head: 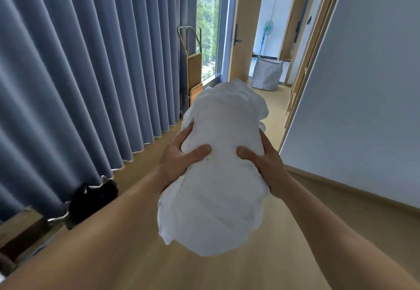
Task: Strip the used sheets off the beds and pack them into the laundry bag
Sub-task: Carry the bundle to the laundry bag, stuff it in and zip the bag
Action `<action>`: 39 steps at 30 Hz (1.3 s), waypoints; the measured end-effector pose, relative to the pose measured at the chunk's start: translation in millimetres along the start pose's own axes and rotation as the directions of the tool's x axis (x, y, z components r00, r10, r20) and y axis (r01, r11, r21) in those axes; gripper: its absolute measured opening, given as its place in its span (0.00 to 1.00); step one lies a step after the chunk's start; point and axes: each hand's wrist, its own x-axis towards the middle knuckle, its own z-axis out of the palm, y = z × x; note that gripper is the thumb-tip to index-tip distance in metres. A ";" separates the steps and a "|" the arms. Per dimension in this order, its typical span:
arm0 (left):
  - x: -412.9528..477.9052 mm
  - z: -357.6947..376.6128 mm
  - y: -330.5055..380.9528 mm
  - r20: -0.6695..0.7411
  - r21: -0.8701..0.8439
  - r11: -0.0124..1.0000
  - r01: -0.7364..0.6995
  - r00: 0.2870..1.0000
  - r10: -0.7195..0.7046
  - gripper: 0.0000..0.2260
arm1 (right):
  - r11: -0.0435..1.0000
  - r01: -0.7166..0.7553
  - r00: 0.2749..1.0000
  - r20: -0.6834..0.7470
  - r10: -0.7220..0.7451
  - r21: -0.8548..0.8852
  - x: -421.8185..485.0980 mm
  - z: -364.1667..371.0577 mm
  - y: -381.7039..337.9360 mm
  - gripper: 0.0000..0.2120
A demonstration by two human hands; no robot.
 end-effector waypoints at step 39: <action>781.8 50.2 -48.2 0.035 0.061 0.997 -0.048 0.998 0.046 0.35 | 0.999 0.032 0.994 -0.102 -0.035 -0.032 757.0 -124.0 80.2 0.46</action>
